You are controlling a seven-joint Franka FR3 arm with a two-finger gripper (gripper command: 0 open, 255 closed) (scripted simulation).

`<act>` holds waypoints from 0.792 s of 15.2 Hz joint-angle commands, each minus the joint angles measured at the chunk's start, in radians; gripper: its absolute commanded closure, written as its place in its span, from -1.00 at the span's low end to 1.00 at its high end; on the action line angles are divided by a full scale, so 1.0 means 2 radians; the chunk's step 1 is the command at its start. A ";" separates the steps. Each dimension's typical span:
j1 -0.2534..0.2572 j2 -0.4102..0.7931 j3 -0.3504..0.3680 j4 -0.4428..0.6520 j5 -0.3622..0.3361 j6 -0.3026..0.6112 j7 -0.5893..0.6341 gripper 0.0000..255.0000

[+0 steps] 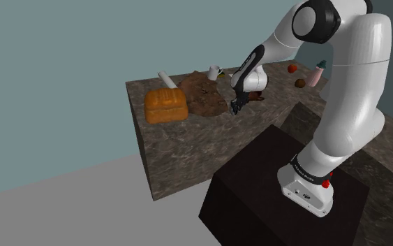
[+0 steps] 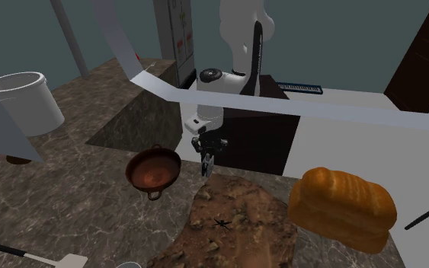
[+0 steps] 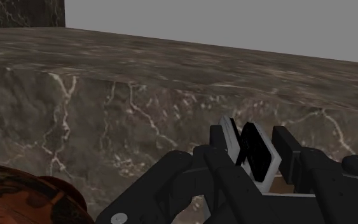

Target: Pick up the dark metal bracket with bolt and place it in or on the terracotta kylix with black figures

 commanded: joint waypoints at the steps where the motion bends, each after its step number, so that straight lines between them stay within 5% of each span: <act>1: 0.000 0.000 0.000 0.000 0.000 0.000 0.000 1.00; 12: 0.010 -0.028 -0.012 -0.008 -0.010 -0.020 0.008 1.00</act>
